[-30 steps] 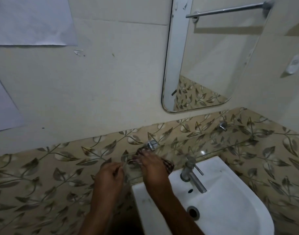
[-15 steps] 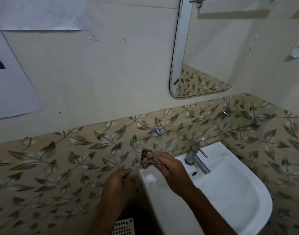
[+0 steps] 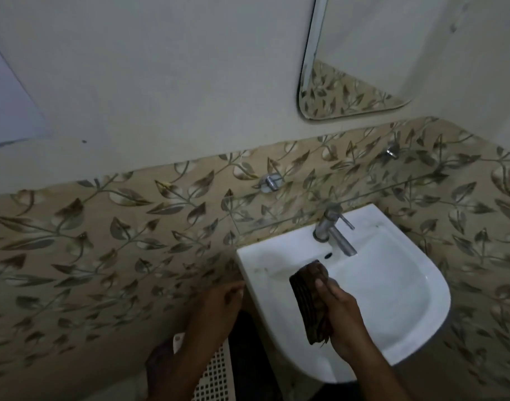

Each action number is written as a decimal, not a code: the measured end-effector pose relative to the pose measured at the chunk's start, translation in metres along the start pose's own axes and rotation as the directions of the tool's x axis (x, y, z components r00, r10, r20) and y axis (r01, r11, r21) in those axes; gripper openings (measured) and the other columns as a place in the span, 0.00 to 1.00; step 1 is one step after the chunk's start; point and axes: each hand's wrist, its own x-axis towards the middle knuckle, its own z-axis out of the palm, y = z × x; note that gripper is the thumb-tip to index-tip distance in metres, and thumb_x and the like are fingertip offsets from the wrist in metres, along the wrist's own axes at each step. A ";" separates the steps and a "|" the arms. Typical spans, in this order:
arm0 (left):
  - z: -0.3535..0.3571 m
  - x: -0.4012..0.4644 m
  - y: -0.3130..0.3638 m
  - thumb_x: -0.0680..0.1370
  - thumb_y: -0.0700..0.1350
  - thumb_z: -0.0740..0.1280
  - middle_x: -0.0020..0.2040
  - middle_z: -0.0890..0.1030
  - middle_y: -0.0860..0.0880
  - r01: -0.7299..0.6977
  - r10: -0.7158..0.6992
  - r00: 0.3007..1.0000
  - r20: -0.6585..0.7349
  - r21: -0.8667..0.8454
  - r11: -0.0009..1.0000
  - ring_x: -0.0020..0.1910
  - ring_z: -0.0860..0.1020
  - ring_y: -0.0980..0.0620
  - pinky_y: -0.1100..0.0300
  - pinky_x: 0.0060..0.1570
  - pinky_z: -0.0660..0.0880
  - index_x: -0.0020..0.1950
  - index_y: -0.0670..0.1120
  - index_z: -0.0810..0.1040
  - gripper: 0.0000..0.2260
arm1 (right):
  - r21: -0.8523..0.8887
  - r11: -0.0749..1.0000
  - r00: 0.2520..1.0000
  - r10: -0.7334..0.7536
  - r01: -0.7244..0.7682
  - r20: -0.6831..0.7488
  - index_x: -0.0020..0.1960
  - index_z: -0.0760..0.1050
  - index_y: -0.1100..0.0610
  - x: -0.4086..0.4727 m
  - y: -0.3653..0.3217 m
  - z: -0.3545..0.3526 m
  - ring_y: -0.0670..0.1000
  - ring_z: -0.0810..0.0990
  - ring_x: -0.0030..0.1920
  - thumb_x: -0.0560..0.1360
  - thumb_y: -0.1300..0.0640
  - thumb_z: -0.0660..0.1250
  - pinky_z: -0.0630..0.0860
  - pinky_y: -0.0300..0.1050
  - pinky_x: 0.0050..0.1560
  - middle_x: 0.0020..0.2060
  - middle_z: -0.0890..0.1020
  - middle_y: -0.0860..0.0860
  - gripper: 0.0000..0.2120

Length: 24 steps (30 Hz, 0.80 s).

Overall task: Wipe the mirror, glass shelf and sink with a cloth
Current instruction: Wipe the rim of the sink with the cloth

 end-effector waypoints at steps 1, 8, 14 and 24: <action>0.009 -0.003 -0.008 0.78 0.46 0.67 0.49 0.82 0.62 0.003 -0.002 0.999 0.043 -0.009 1.000 0.50 0.81 0.61 0.55 0.52 0.79 0.51 0.60 0.83 0.09 | 0.099 0.989 0.994 0.112 -0.111 0.002 0.54 0.83 0.56 -0.002 0.010 -0.003 0.59 0.84 0.52 0.79 0.52 0.67 0.79 0.54 0.55 0.52 0.85 0.61 0.10; 0.059 -0.026 -0.040 0.78 0.47 0.67 0.58 0.79 0.55 0.029 -0.030 0.980 0.198 0.005 1.000 0.55 0.77 0.62 0.62 0.59 0.75 0.64 0.53 0.77 0.14 | -0.499 0.861 0.995 -0.068 0.098 0.077 0.61 0.82 0.54 0.000 0.057 0.014 0.52 0.81 0.58 0.82 0.57 0.63 0.75 0.42 0.55 0.57 0.84 0.54 0.12; 0.075 -0.023 -0.055 0.79 0.46 0.65 0.59 0.78 0.54 0.076 -0.086 0.973 0.216 0.052 0.996 0.55 0.76 0.59 0.63 0.60 0.73 0.66 0.51 0.75 0.15 | -0.772 0.367 0.854 -0.242 0.519 0.460 0.78 0.59 0.55 -0.009 0.118 0.031 0.52 0.65 0.74 0.78 0.54 0.60 0.75 0.48 0.67 0.75 0.66 0.54 0.30; 0.100 -0.011 -0.062 0.80 0.47 0.62 0.65 0.74 0.52 0.053 -0.067 0.993 0.099 0.137 0.989 0.63 0.73 0.54 0.60 0.66 0.69 0.71 0.50 0.70 0.19 | -0.750 0.355 0.830 -0.266 0.558 0.491 0.78 0.50 0.53 0.056 0.116 0.072 0.54 0.48 0.80 0.80 0.49 0.47 0.57 0.55 0.78 0.80 0.52 0.54 0.27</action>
